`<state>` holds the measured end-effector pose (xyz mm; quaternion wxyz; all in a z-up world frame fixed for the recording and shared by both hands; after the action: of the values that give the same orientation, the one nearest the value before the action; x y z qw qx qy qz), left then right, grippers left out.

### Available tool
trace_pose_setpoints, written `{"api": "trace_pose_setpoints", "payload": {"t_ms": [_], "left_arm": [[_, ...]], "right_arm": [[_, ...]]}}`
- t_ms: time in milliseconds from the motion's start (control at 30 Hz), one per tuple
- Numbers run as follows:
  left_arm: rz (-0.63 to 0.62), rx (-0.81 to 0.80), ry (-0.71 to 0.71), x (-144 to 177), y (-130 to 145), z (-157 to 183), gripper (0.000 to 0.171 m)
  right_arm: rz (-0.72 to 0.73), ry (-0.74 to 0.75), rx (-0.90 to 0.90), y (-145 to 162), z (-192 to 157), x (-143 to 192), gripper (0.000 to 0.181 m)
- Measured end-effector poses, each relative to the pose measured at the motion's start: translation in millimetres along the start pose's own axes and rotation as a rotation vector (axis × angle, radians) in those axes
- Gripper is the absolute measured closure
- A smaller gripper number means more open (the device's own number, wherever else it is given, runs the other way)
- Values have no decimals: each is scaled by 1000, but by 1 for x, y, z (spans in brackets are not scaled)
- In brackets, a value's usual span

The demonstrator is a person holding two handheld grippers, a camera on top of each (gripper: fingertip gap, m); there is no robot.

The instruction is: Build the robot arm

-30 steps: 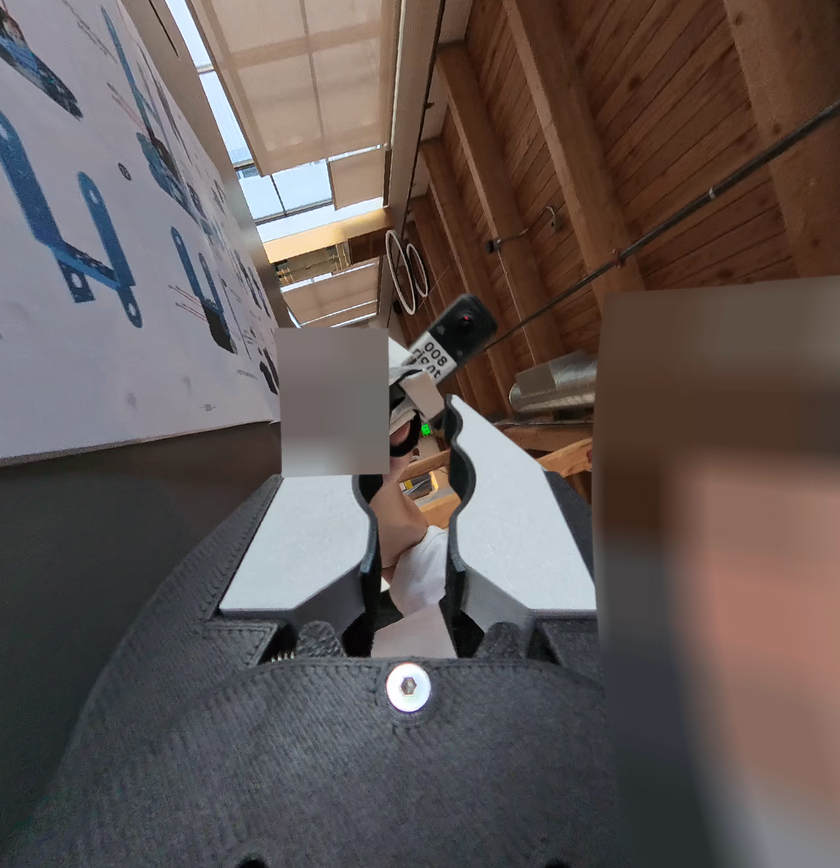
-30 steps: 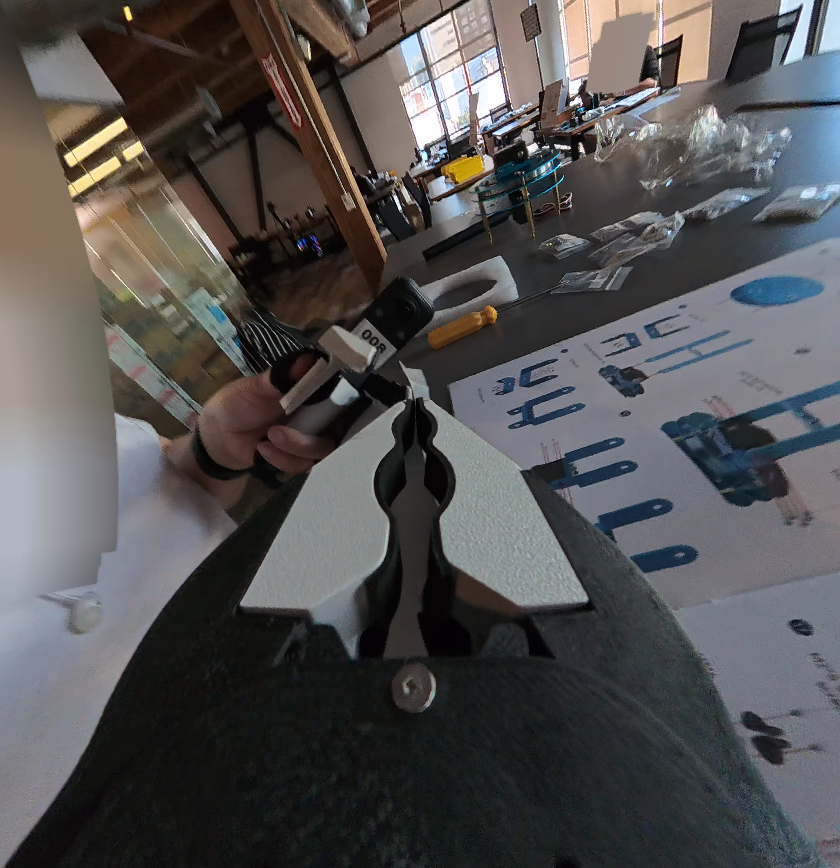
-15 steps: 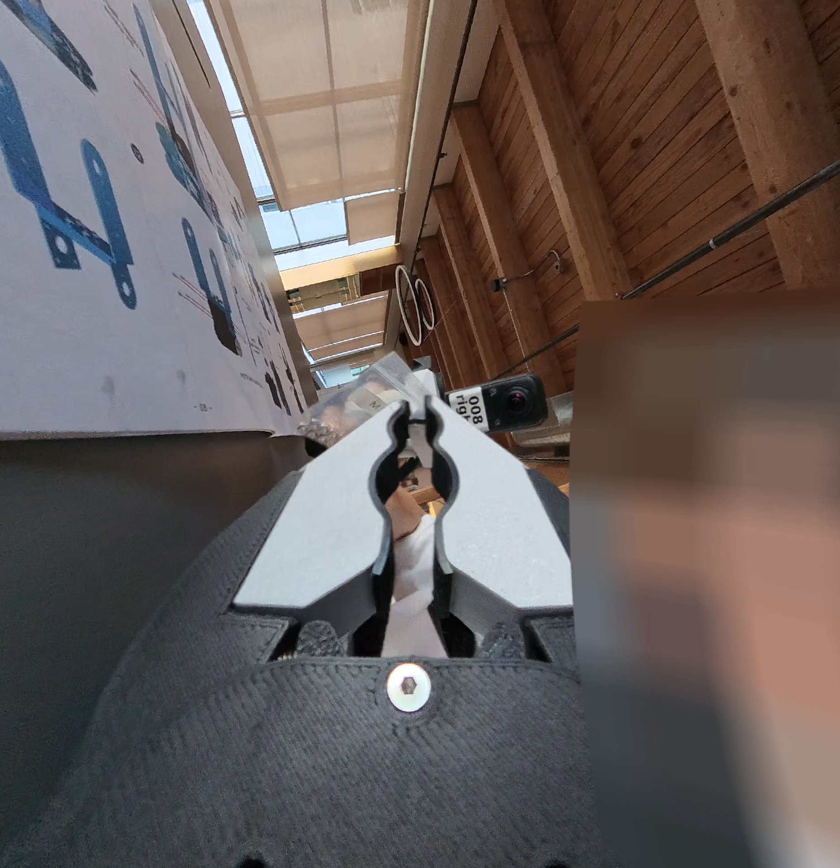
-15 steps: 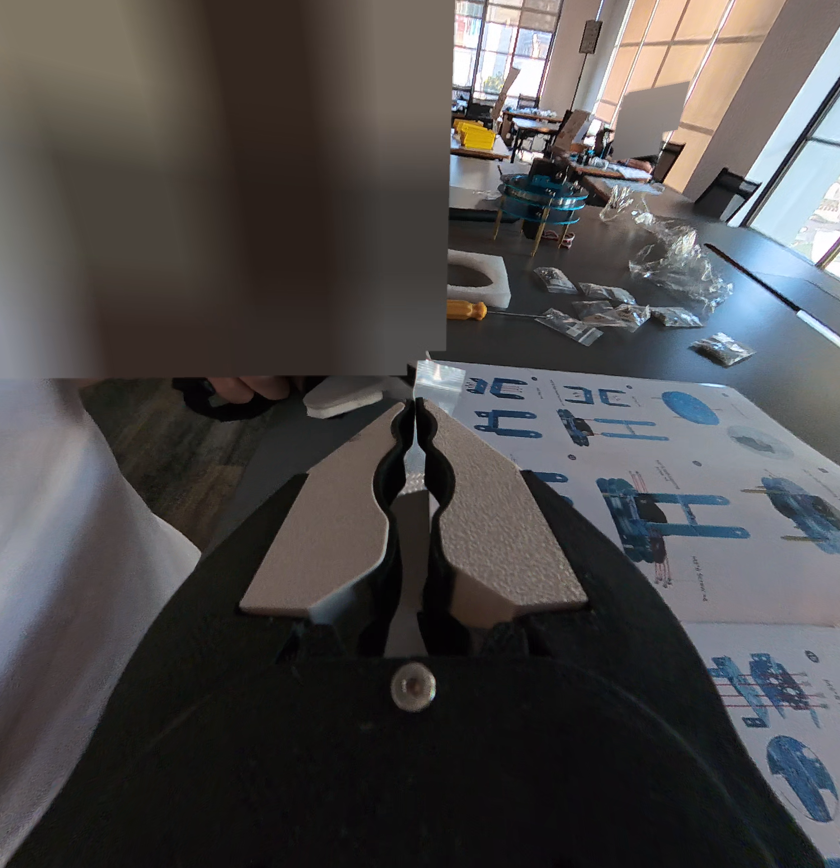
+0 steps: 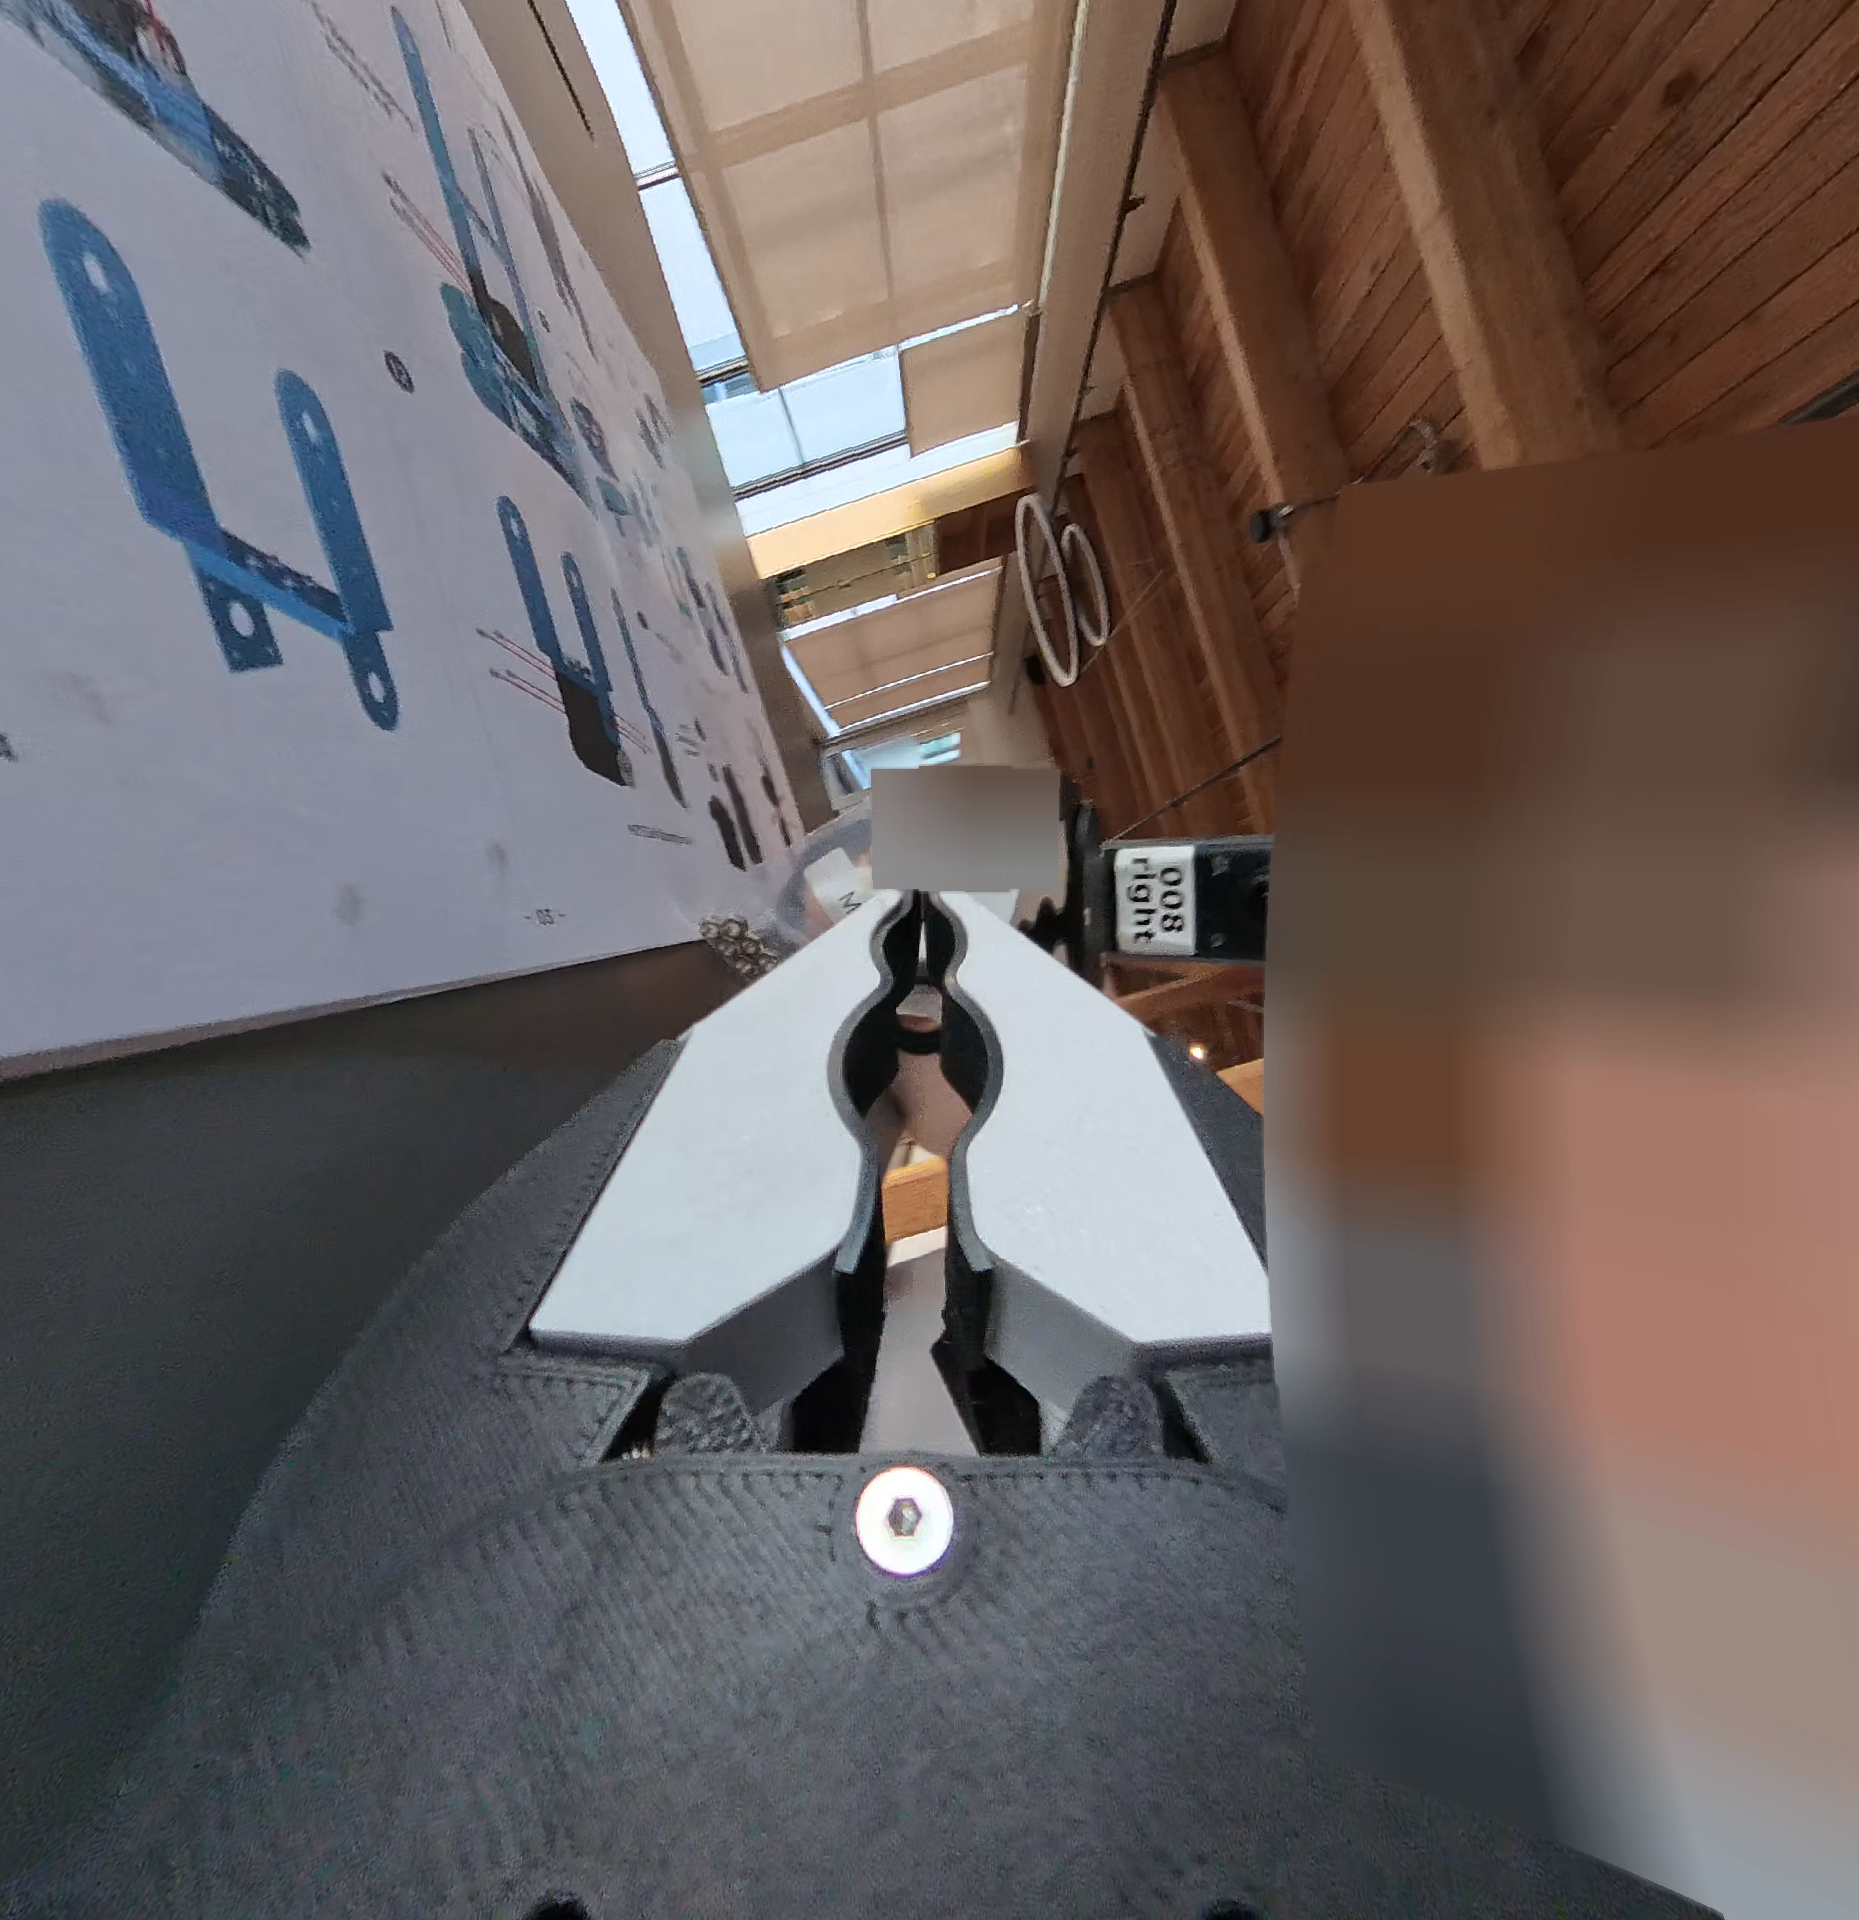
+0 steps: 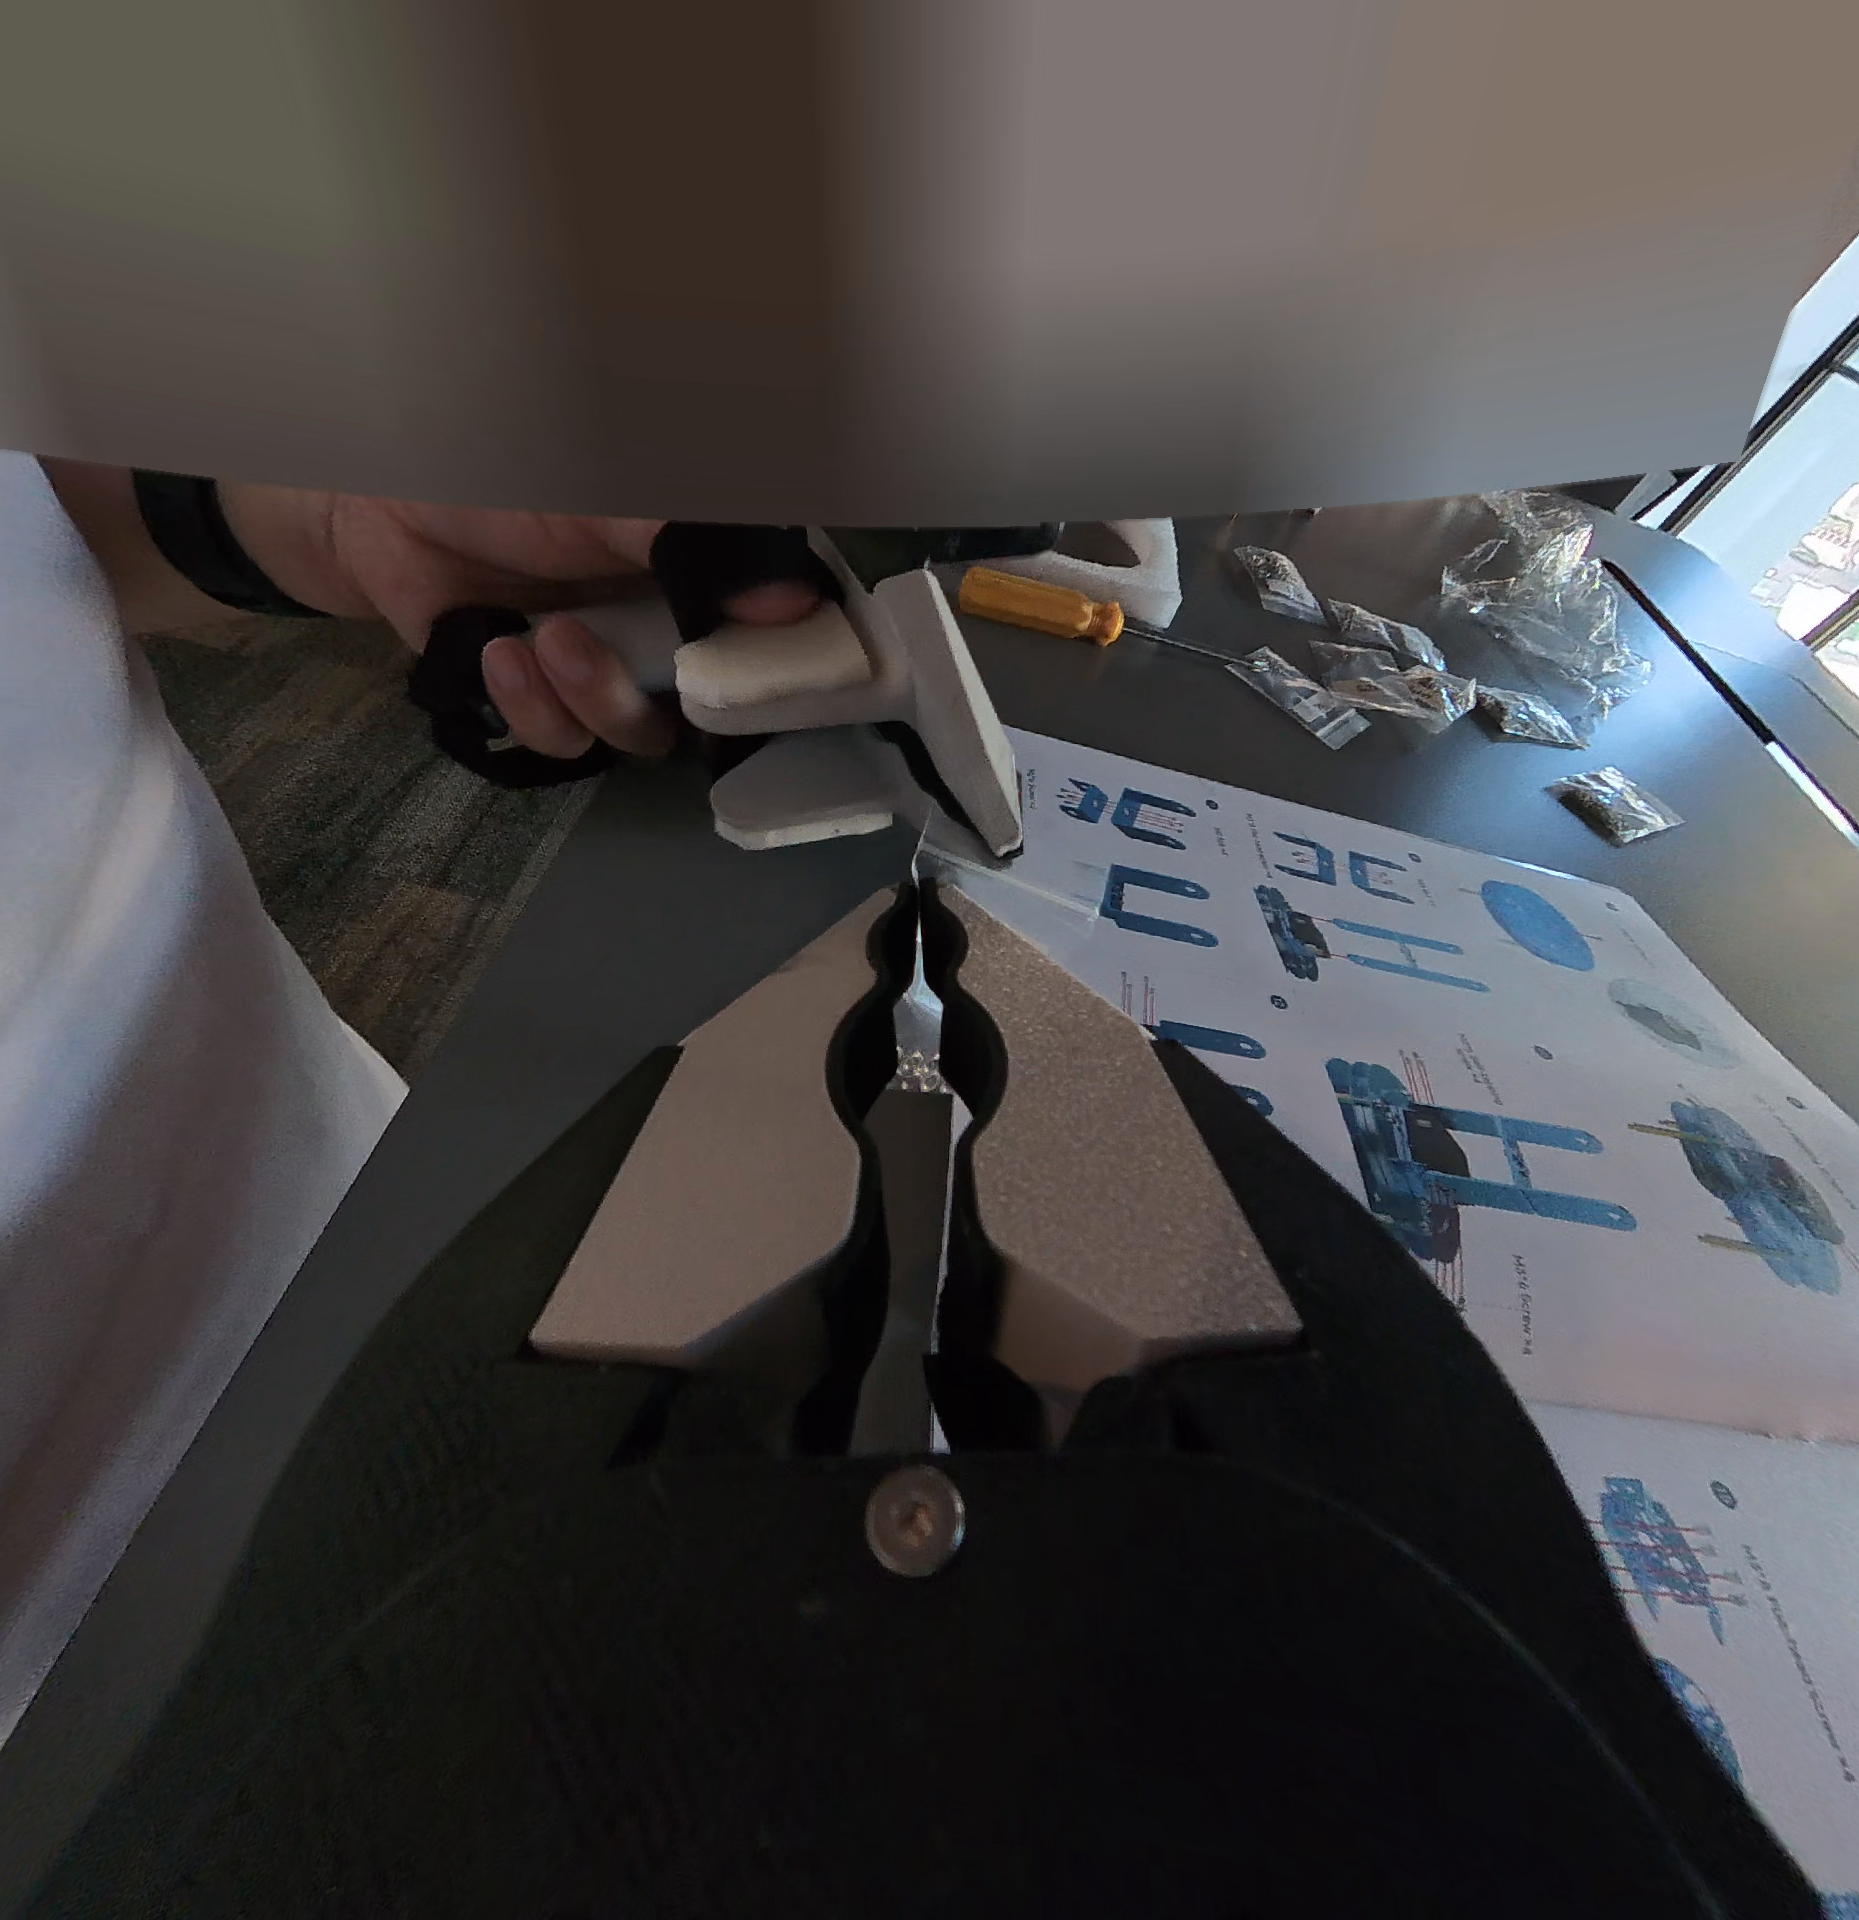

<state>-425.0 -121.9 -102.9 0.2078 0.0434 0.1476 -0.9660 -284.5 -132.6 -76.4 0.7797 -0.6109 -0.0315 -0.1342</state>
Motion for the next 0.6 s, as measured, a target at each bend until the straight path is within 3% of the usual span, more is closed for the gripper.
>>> {"api": "trace_pose_setpoints", "payload": {"t_ms": [33,233,333,467,600], "left_arm": [[-11,-31,-15,0,0,0,171],[-52,-101,-11,-9,2,7,171],[-93,-219,-50,-16,6,13,171],[-154,-440,-169,-31,12,20,171],[-217,-560,-240,-49,23,17,171]], "right_arm": [[-5,-5,-12,0,1,0,181],[-27,-73,-200,2,4,2,177],[4,-146,-600,1,12,11,156],[22,-168,-1163,11,25,31,160],[37,-99,-1304,30,26,40,161]]}}
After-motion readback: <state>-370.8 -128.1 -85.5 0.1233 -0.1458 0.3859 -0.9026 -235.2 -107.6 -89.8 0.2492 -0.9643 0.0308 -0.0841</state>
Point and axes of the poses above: each gripper's, where its closed fingertips meet, x back along the fingers, y out of its underside, z = x × y across the jaws, the point moved 7 cm from there along x, back along the fingers, and after that the axes turned 6 degrees about z, right-handed, at the moved point
